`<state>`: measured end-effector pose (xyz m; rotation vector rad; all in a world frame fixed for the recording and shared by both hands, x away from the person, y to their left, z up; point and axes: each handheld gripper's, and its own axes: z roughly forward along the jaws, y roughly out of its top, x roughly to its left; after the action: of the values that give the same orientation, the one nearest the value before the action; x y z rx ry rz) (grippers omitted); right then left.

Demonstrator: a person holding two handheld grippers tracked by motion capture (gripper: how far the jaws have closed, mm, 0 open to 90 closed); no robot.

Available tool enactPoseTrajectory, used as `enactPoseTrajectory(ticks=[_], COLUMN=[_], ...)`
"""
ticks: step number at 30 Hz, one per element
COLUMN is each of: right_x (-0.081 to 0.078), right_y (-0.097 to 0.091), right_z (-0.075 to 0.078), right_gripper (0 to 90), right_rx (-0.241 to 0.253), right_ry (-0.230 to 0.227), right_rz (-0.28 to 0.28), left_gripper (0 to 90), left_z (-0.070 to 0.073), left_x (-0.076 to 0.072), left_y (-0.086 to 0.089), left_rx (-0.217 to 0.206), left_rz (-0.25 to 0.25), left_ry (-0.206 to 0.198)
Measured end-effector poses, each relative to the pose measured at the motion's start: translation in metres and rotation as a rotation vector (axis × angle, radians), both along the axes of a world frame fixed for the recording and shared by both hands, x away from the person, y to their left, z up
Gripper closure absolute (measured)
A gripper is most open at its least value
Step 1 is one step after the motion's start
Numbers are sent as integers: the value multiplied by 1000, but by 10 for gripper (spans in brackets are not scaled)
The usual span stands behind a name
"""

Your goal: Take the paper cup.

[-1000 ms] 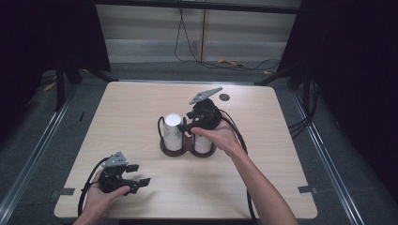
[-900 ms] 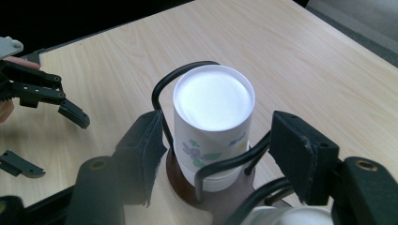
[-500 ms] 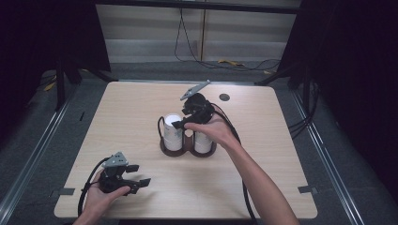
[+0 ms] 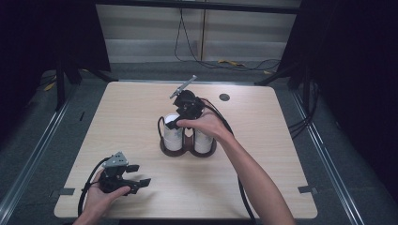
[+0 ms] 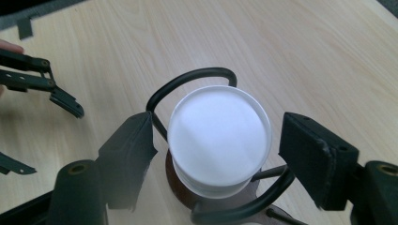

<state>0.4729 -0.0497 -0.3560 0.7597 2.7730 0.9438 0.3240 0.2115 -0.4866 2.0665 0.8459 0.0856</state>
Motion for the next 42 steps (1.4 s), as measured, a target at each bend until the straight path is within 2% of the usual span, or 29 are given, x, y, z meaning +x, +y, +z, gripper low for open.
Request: enactPoseTrajectory(ticks=[5, 9, 19, 26, 38, 42], right_x=[5, 8, 11, 13, 15, 14], right_y=[4, 5, 12, 18, 17, 15], right_z=[-6, -9, -14, -17, -18, -15], right_gripper=[265, 276, 279, 281, 327, 334], right_rx=[-31, -42, -102, -147, -152, -141], right_ry=[26, 19, 81, 102, 104, 85], right_rz=[5, 5, 38, 42, 35, 37], left_gripper=[236, 236, 236, 236, 236, 236], left_z=[0, 0, 0, 0, 0, 0], left_x=[0, 0, 0, -1, 0, 0], left_y=[0, 0, -1, 0, 0, 0], left_rx=[-1, 0, 1, 1, 1, 2], left_rz=[-1, 2, 2, 2, 3, 2], left_ry=[0, 4, -1, 0, 0, 1])
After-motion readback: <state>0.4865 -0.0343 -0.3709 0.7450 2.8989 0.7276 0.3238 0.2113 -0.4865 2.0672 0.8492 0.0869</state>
